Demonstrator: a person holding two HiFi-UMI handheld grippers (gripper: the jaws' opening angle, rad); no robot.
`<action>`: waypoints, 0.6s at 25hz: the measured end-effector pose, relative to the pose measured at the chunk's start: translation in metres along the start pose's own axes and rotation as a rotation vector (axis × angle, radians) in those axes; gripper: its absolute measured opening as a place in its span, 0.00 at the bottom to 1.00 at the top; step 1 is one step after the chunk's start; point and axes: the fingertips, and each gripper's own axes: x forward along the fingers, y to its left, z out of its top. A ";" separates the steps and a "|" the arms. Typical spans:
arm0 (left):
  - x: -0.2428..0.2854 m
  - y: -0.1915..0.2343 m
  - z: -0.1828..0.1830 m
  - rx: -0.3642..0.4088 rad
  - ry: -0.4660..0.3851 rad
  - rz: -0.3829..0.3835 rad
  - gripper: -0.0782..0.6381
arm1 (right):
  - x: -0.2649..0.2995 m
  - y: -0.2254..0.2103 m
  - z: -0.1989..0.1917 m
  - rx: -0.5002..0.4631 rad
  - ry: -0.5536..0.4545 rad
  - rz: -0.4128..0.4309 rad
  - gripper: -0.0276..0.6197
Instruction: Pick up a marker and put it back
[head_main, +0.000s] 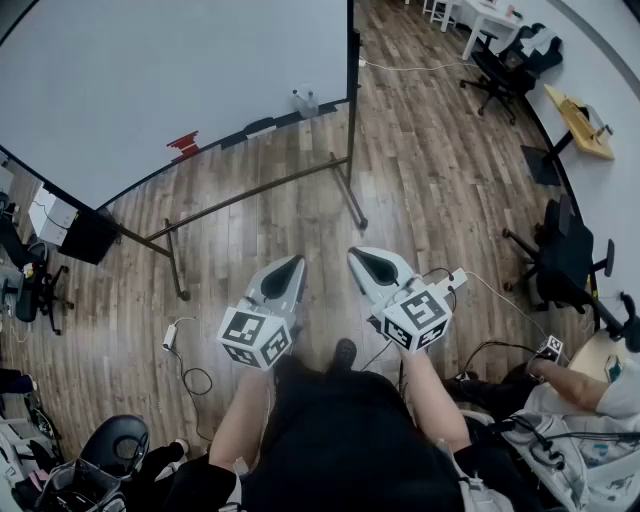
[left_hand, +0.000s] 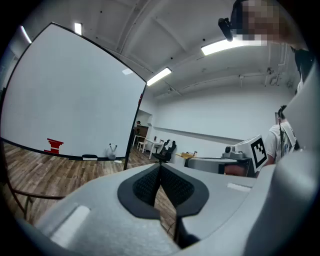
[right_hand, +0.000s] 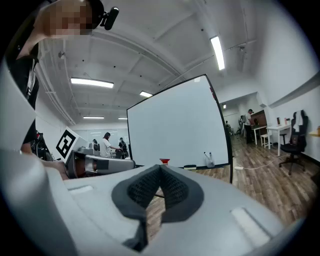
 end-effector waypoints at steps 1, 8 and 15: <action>0.001 -0.001 0.000 0.004 0.000 -0.004 0.12 | 0.000 0.000 0.001 -0.004 -0.004 0.002 0.05; 0.006 -0.013 -0.004 0.026 0.012 -0.020 0.12 | -0.005 0.000 -0.001 -0.010 -0.005 0.010 0.05; 0.005 -0.016 -0.009 0.022 0.019 0.008 0.12 | -0.017 -0.019 -0.007 0.077 -0.018 -0.028 0.05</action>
